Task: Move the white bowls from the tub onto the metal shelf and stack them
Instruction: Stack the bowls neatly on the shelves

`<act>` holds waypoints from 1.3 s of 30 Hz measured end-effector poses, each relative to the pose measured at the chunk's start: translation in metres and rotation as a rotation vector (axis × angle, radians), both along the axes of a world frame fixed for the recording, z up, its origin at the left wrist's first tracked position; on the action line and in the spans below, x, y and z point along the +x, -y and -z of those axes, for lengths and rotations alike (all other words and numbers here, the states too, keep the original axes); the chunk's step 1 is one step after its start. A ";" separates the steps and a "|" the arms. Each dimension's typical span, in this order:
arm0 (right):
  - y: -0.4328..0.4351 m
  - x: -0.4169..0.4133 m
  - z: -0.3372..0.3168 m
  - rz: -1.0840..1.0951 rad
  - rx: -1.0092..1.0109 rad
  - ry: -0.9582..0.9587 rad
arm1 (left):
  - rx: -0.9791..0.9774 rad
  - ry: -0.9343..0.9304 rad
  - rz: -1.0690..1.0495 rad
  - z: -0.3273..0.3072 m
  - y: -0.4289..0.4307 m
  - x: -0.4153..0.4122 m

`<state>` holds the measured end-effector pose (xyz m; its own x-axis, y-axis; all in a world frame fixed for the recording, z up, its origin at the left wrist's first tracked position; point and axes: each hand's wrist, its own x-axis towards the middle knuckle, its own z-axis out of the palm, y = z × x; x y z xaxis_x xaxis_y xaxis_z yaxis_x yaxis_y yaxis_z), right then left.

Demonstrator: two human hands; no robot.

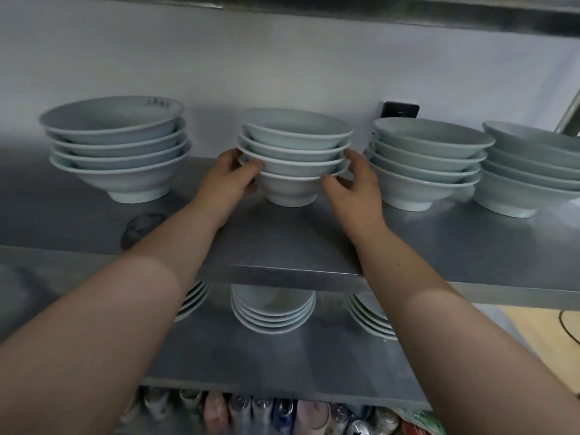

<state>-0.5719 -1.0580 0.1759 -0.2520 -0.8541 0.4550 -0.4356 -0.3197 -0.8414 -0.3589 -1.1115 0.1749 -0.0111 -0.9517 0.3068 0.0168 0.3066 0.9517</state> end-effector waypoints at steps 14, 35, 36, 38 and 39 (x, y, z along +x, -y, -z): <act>-0.022 0.015 0.003 0.019 0.095 -0.047 | -0.029 0.113 -0.017 0.021 -0.029 0.035; -0.035 0.023 0.000 0.004 0.091 0.015 | -0.061 0.146 -0.098 0.022 -0.023 0.040; -0.035 0.022 0.001 0.005 0.085 0.015 | -0.060 0.139 -0.105 0.023 -0.021 0.042; -0.035 0.021 0.001 0.013 0.077 0.012 | -0.066 0.126 -0.117 0.024 -0.020 0.042; -0.035 0.022 0.001 0.012 0.076 0.007 | -0.070 0.134 -0.121 0.024 -0.020 0.042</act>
<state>-0.5503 -1.0227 0.1753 -0.2658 -0.8830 0.3869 -0.4330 -0.2492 -0.8663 -0.3170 -1.0915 0.1509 0.0568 -0.9250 0.3756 -0.1497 0.3641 0.9193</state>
